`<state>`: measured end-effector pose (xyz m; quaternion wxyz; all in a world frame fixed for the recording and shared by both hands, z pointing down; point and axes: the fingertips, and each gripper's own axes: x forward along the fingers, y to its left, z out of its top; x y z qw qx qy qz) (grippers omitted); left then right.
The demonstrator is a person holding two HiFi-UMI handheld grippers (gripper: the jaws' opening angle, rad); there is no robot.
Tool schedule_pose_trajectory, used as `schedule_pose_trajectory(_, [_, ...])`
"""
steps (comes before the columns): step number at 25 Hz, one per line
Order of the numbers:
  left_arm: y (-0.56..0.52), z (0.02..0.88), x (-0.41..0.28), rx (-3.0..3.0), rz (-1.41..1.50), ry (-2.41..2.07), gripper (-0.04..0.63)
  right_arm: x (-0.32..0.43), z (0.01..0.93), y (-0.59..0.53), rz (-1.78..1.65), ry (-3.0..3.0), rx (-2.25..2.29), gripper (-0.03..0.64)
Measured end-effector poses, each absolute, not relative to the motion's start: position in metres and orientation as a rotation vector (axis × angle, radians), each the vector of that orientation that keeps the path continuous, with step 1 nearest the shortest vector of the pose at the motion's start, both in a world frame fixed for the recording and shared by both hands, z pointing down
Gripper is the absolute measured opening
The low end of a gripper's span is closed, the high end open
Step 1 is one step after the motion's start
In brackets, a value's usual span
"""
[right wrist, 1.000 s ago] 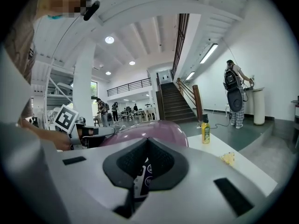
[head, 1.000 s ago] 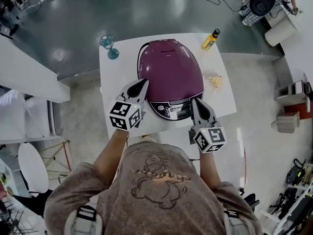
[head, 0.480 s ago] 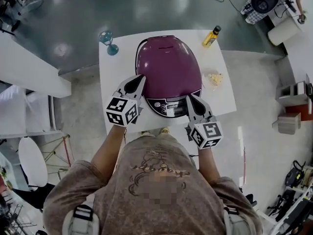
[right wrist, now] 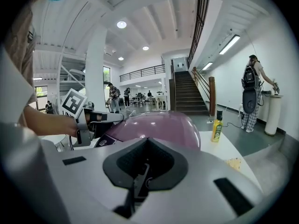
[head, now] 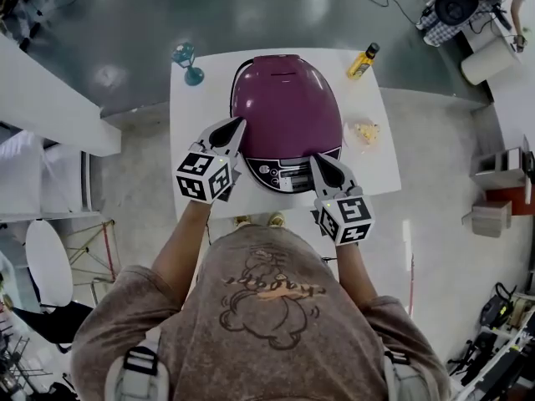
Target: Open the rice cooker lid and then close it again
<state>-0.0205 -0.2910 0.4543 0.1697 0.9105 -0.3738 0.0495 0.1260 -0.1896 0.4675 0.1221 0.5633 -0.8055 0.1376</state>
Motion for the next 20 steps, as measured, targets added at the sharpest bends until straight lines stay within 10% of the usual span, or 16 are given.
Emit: schedule_pose_trajectory(20, [-0.2909,0.4551,-0.0188,2.587,0.254,-1.102,0.02,0.1248,0.4708,-0.1909,0.549,-2.376,1.498,0.002])
